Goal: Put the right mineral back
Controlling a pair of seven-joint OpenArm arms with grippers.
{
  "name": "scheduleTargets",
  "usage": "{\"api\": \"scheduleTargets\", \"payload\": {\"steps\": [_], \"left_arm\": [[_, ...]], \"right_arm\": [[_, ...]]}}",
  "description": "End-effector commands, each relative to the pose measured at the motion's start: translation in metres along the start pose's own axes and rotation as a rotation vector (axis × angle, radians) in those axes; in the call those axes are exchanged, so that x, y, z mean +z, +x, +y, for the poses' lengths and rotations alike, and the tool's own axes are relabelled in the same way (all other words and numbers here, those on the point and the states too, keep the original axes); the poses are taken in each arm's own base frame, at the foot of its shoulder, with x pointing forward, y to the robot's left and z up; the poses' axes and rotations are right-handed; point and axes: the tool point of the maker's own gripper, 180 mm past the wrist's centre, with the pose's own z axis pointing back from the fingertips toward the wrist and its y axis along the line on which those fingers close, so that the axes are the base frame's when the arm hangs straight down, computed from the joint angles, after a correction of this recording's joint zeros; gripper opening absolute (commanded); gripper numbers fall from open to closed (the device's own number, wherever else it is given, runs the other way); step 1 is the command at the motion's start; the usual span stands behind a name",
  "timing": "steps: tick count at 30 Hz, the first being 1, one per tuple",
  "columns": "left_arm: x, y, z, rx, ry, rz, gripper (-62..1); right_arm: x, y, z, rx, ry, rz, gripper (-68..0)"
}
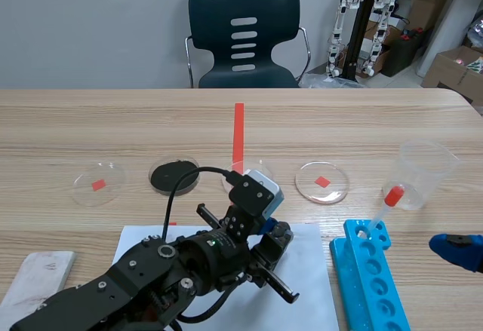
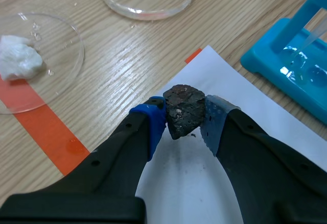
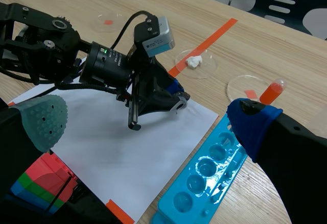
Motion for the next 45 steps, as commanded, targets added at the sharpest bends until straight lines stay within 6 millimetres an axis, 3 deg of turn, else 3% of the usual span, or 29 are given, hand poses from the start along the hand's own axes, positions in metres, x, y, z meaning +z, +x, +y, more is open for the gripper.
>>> {"api": "scheduleTargets", "payload": {"steps": [1, 13, 19, 24, 25, 30, 36, 45], "left_arm": [[-0.005, 0.018, 0.000, 0.006, -0.001, -0.057, -47.8], [-0.008, 0.014, -0.006, 0.020, -0.007, -0.060, -45.5], [-0.009, 0.015, -0.007, 0.022, -0.008, -0.061, -25.2], [-0.009, 0.015, -0.007, 0.021, -0.008, -0.062, -0.2], [-0.009, 0.015, -0.007, 0.022, -0.007, -0.062, 1.4], [-0.002, 0.019, -0.008, 0.016, -0.008, -0.085, 1.4], [0.022, 0.037, -0.010, -0.014, -0.003, -0.162, 1.4], [0.058, 0.031, 0.019, 0.009, 0.101, -0.170, 1.4]], "right_arm": [[-0.001, 0.007, -0.002, -0.006, -0.006, -0.030, 0.4], [-0.001, 0.007, -0.002, -0.006, -0.006, -0.030, 0.4], [-0.001, 0.007, -0.002, -0.006, -0.006, -0.030, 0.4], [-0.001, 0.007, -0.002, -0.006, -0.006, -0.030, 0.4], [-0.001, 0.007, -0.002, -0.006, -0.006, -0.030, 0.4], [-0.001, 0.007, -0.002, -0.006, -0.006, -0.030, 0.4], [-0.001, 0.007, -0.002, -0.006, -0.006, -0.030, 0.4], [-0.001, 0.007, -0.002, -0.005, -0.006, -0.030, 0.4]]}}
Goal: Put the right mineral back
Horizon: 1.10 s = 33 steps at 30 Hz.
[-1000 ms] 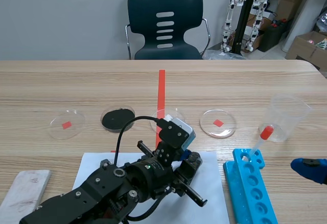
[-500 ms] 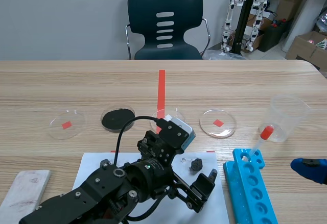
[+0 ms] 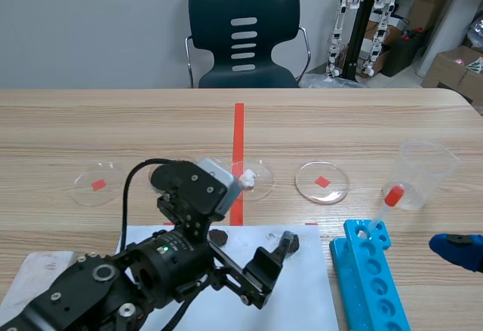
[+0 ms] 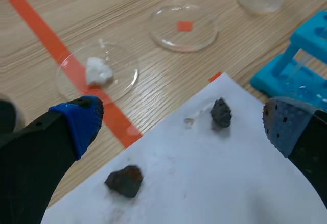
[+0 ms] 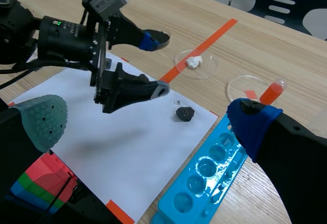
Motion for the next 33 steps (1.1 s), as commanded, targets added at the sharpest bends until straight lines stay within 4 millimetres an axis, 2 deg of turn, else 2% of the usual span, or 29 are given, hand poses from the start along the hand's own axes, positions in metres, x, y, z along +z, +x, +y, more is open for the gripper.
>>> {"api": "scheduleTargets", "payload": {"steps": [1, 33], "left_arm": [[-0.0003, 0.0016, 0.0010, 0.015, 0.008, -0.013, 1.4], [0.0007, 0.0011, 0.0048, 0.018, 0.019, -0.013, 1.4]], "right_arm": [[-0.0010, 0.0069, -0.0016, -0.005, -0.006, -0.030, 0.4], [-0.0010, 0.0069, -0.0016, -0.005, -0.006, -0.030, 0.4]]}}
